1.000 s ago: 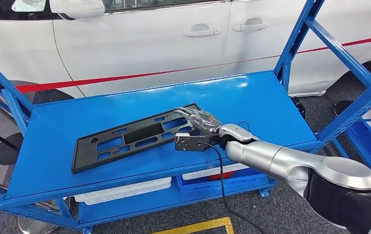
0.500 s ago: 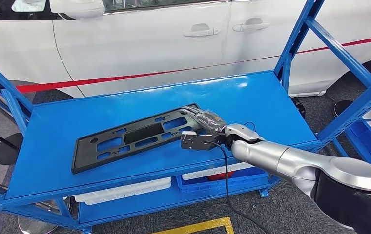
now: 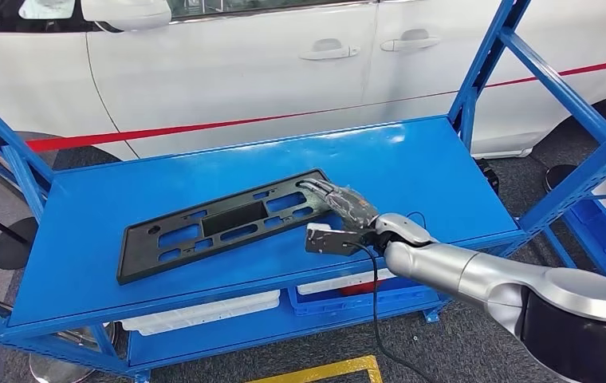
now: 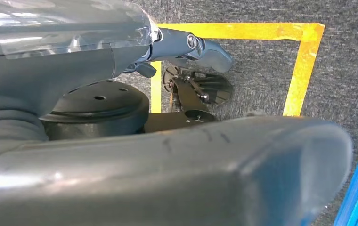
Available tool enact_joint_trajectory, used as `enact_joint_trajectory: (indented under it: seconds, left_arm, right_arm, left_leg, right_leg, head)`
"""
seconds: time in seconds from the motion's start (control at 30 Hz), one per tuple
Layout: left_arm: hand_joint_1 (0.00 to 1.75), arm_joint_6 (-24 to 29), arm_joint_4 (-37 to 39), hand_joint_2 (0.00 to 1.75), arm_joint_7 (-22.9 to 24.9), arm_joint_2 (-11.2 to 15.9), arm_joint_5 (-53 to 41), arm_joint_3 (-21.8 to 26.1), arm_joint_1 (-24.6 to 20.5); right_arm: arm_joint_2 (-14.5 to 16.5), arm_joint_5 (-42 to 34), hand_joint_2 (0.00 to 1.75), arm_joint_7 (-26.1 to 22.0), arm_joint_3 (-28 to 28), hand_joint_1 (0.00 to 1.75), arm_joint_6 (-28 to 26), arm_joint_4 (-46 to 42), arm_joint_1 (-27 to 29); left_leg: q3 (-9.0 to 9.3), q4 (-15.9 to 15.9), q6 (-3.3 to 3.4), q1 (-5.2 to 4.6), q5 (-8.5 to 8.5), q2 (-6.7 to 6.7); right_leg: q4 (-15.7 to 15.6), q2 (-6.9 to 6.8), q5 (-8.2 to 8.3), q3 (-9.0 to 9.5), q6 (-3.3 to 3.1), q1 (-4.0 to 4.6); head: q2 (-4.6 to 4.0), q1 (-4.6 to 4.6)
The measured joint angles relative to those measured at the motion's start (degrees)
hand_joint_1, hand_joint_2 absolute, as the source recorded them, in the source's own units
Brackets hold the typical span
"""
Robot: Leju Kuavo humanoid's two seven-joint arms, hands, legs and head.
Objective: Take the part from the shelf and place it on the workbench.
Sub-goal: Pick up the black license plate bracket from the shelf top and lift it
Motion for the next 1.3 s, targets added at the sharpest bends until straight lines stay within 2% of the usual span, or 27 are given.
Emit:
enact_joint_trajectory:
  seconds: [0.2, 0.4, 0.43, 0.53, 0.57, 0.7, 0.73, 0.83, 0.87, 1.07, 1.3]
  left_arm:
    - [0.00, 0.4, 0.0, 0.00, 0.8, 0.0, -0.7, 0.0, -0.4]
    - [0.00, 0.3, 0.1, 0.00, 1.1, 0.0, -1.4, 0.0, -0.5]
    - [0.00, 0.3, 0.1, 0.00, 1.1, 0.0, -1.5, 0.0, -0.5]
    - [0.00, 0.3, 0.1, 0.00, 1.2, 0.0, -1.7, 0.0, -0.5]
    - [0.00, 0.2, 0.1, 0.00, 1.2, 0.0, -1.9, 0.0, -0.5]
    - [0.00, -0.1, 0.1, 0.00, 1.3, 0.0, -2.7, 0.0, -0.6]
    - [0.00, -0.2, 0.1, 0.00, 1.4, 0.0, -2.9, 0.0, -0.7]
    - [0.00, -0.3, 0.1, 0.00, 1.9, -0.1, -3.3, 0.0, -1.0]
    - [0.00, -0.4, 0.1, 0.00, 2.0, -0.2, -3.4, 0.0, -1.1]
    - [0.00, -0.8, 0.1, 0.00, 2.5, -0.3, -3.9, 0.0, -1.3]
    - [0.00, -1.0, 0.2, 0.00, 2.5, -0.3, -4.2, 0.0, -1.5]
  right_arm:
    - [0.2, 4.7, 1.75, -1.4, -0.8, 0.00, -4.6, 0.6, 5.8]
    - [1.9, 14.5, 1.75, 0.1, -8.0, 0.00, -4.5, 0.7, 11.5]
    - [2.1, 15.3, 1.75, 0.3, -9.1, 0.05, -4.5, 0.7, 12.3]
    - [2.4, 17.0, 1.75, 0.8, -11.6, 1.36, -4.4, 0.6, 13.9]
    - [2.5, 18.1, 1.75, 0.9, -12.4, 1.75, -4.4, 0.5, 14.7]
    - [3.2, 25.1, 1.75, 2.6, -17.0, 1.75, -4.7, -0.4, 18.5]
    - [3.4, 26.7, 1.75, 3.1, -18.1, 1.69, -4.7, -0.8, 19.4]
    - [3.6, 30.4, 1.75, 4.5, -21.0, 0.38, -4.3, -2.3, 22.4]
    - [3.7, 31.6, 1.75, 4.9, -22.0, 0.00, -4.1, -2.9, 23.6]
    - [4.0, 36.3, 1.75, 5.7, -27.9, 0.00, -1.7, -6.0, 29.7]
    - [4.2, 37.4, 1.75, 5.8, -33.0, 0.00, 0.7, -8.8, 32.1]
  left_leg:
    - [-0.02, 0.0, 0.00, 0.00, -0.08, 0.03]
    - [0.30, 0.0, -0.01, 0.02, -0.13, 0.09]
    - [0.33, 0.0, -0.02, 0.02, -0.13, 0.09]
    - [0.41, 0.0, -0.02, 0.02, -0.13, 0.09]
    - [0.44, 0.0, -0.01, 0.02, -0.13, 0.09]
    - [0.53, 0.0, -0.02, 0.01, -0.14, 0.13]
    - [0.54, 0.0, -0.02, 0.01, -0.14, 0.14]
    - [0.54, 0.0, -0.02, 0.01, -0.15, 0.14]
    - [0.53, 0.0, -0.01, 0.01, -0.15, 0.13]
    - [0.40, 0.0, 0.00, 0.02, -0.14, 0.10]
    - [0.36, 0.0, 0.01, 0.01, -0.15, 0.11]
  right_leg:
    - [0.0, 0.08, -0.02, 0.05, 0.02, 0.00]
    - [0.0, 0.14, -0.09, 0.35, 0.07, 0.05]
    - [0.0, 0.14, -0.09, 0.38, 0.07, 0.05]
    - [-0.1, 0.14, -0.08, 0.47, 0.08, 0.05]
    - [-0.1, 0.13, -0.08, 0.51, 0.08, 0.05]
    - [-0.1, 0.20, -0.07, 0.59, 0.09, 0.04]
    - [-0.1, 0.22, -0.07, 0.60, 0.09, 0.04]
    - [-0.1, 0.20, -0.07, 0.60, 0.09, 0.04]
    - [-0.1, 0.18, -0.07, 0.60, 0.09, 0.04]
    - [-0.1, 0.09, -0.08, 0.52, 0.09, 0.03]
    - [-0.1, 0.08, -0.12, 0.49, 0.14, 0.03]
  head:
    - [0.00, 0.00]
    - [0.00, 0.00]
    - [0.00, 0.00]
    - [0.00, 0.00]
    - [0.00, 0.00]
    - [0.00, 0.00]
    - [0.00, 0.00]
    - [0.00, 0.00]
    - [0.00, 0.00]
    - [0.00, 0.00]
    - [0.00, 0.00]
